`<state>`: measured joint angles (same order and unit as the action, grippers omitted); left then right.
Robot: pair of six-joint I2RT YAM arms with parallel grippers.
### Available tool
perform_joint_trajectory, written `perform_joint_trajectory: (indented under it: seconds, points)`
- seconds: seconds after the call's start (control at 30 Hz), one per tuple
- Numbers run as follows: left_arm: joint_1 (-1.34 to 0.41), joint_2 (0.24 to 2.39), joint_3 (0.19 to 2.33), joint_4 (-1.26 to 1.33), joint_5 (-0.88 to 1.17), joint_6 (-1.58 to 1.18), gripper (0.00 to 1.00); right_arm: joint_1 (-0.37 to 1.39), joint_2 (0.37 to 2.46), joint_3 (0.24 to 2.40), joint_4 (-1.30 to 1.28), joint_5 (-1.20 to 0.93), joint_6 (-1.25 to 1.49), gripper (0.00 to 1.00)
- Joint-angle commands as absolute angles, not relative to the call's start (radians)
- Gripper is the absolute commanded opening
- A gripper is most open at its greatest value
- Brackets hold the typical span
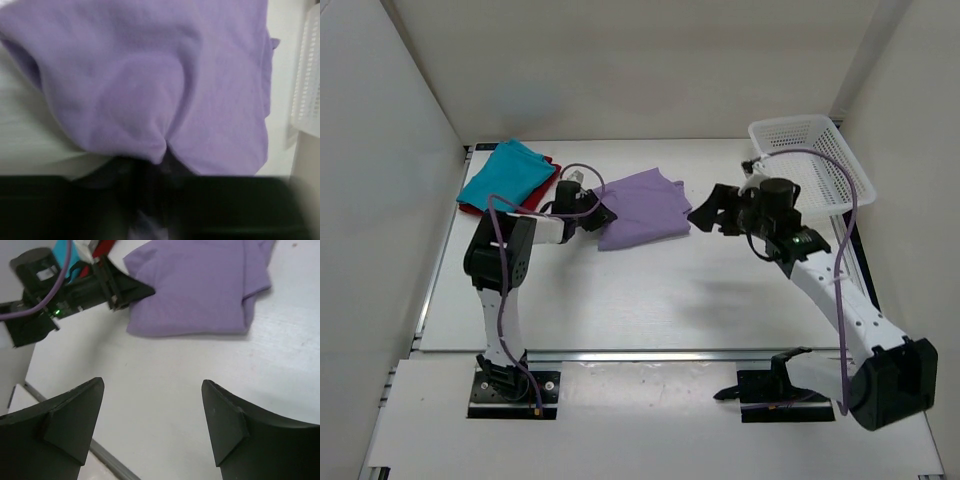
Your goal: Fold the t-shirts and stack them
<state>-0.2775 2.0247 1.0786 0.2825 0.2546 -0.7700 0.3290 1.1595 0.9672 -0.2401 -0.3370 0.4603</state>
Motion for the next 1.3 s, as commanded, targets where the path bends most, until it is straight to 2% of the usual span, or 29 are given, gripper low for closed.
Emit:
perform_joint_trajectory:
  seconds: [0.0, 0.03, 0.2, 0.43, 0.53, 0.63, 0.67, 0.7, 0.73, 0.77, 0.8, 0.9, 1.1, 1.2, 1.27]
  points:
    - [-0.308, 2.111, 1.176, 0.166, 0.273, -0.795, 0.12, 0.299, 1.011, 0.831, 0.038, -0.448, 0.56, 0.78]
    - [-0.325, 2.121, 1.242, 0.116, 0.256, -0.784, 0.0, 0.302, 0.971, 0.766, 0.038, -0.456, 0.564, 0.78]
    - [-0.325, 2.122, 1.494, 0.0, 0.242, -0.715, 0.0, 0.255, 0.833, 0.583, 0.014, -0.457, 0.571, 0.77]
    - [-0.164, 2.083, 1.912, -0.257, 0.33, -0.663, 0.0, 0.193, 0.798, 0.431, 0.064, -0.564, 0.601, 0.77]
    - [-0.033, 2.017, 1.913, -0.279, 0.354, -0.673, 0.0, 0.206, 0.807, 0.425, 0.087, -0.557, 0.607, 0.77]
    - [0.13, 1.898, 1.714, -0.177, 0.397, -0.738, 0.0, 0.222, 0.83, 0.425, 0.11, -0.583, 0.608, 0.77]
    - [0.199, 1.853, 1.601, -0.11, 0.405, -0.773, 0.03, 0.236, 0.841, 0.431, 0.109, -0.586, 0.606, 0.78]
    - [0.263, 1.8, 1.542, -0.059, 0.393, -0.79, 0.19, 0.248, 0.845, 0.433, 0.117, -0.589, 0.609, 0.77]
    - [0.294, 1.76, 1.414, 0.016, 0.403, -0.834, 0.43, 0.264, 0.853, 0.428, 0.126, -0.594, 0.6, 0.77]
    - [0.352, 1.744, 1.299, 0.056, 0.42, -0.86, 0.91, 0.27, 0.859, 0.419, 0.133, -0.6, 0.598, 0.78]
    - [0.397, 1.724, 1.251, 0.087, 0.457, -0.876, 0.99, 0.281, 0.861, 0.423, 0.14, -0.604, 0.594, 0.78]
    - [0.449, 1.668, 1.045, 0.11, 0.476, -0.891, 0.98, 0.301, 0.867, 0.413, 0.15, -0.618, 0.594, 0.79]
    - [0.511, 1.465, 0.793, 0.16, 0.4, -0.879, 0.98, 0.319, 0.818, 0.38, 0.167, -0.626, 0.592, 0.82]
    - [0.509, 1.381, 0.735, 0.103, 0.342, -0.85, 0.98, 0.327, 0.786, 0.357, 0.176, -0.632, 0.589, 0.89]
    - [0.483, 1.309, 0.7, 0.098, 0.322, -0.841, 0.99, 0.34, 0.769, 0.344, 0.161, -0.611, 0.589, 0.99]
